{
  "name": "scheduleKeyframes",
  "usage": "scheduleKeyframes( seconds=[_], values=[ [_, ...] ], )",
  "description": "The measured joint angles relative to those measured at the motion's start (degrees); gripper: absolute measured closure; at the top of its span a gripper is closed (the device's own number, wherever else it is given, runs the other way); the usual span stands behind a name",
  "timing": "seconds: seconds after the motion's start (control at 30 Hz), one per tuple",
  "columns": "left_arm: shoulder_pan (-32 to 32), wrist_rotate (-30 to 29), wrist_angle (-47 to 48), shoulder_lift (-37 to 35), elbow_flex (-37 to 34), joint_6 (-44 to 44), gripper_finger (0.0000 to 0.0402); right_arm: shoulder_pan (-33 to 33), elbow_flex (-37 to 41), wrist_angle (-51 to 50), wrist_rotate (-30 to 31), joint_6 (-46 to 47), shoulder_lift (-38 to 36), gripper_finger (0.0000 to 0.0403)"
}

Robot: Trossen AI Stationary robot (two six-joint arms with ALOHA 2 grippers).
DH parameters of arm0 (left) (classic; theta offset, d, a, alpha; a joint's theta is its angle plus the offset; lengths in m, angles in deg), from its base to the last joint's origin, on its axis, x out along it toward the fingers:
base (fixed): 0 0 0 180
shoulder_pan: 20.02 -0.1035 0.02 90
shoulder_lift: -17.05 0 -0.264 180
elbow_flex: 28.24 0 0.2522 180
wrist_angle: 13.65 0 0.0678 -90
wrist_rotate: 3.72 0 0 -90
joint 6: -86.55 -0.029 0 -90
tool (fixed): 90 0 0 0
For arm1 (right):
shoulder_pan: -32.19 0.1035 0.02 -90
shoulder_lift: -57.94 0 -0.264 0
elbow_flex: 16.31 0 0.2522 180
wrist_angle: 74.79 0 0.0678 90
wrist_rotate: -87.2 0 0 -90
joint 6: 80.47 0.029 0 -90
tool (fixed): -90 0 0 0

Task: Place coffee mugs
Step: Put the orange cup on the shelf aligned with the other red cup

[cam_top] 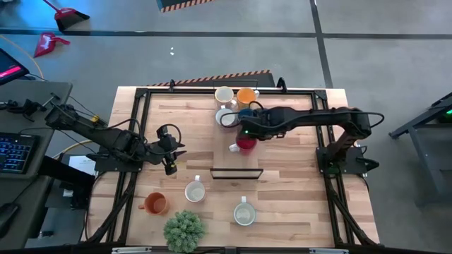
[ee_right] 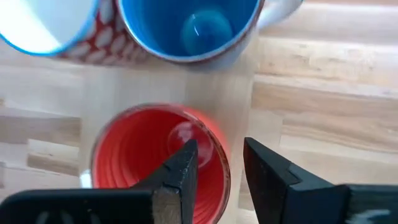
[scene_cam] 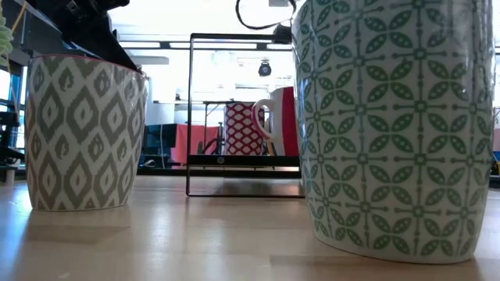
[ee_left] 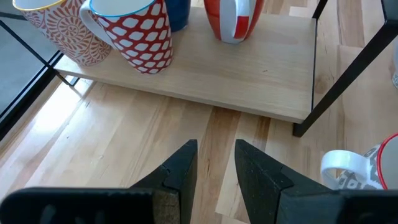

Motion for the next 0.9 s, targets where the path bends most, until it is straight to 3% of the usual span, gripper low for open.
scheduleKeyframes(
  seconds=[0.23,0.43,0.53,0.7,0.9],
  values=[
    [0.0,0.0,0.0,0.0,0.0,0.0,0.0302,1.7,0.0,5.8,3.8,-7.5,-3.4,0.0297],
    [0.0,1.1,0.0,0.0,0.0,-0.1,0.0302,7.9,0.0,14.5,18.8,-25.2,-8.1,0.0297],
    [0.0,1.2,0.0,0.0,0.0,-1.5,0.0302,11.8,0.0,15.6,22.2,-33.8,-10.6,0.0297],
    [0.0,5.2,-1.1,0.0,0.0,-4.5,0.0302,17.1,0.0,13.8,24.4,-40.8,-13.7,0.0297],
    [0.0,13.1,-5.6,0.1,0.0,-0.1,0.0302,22.0,0.0,2.7,31.5,-36.8,-17.5,0.0297]
  ],
)
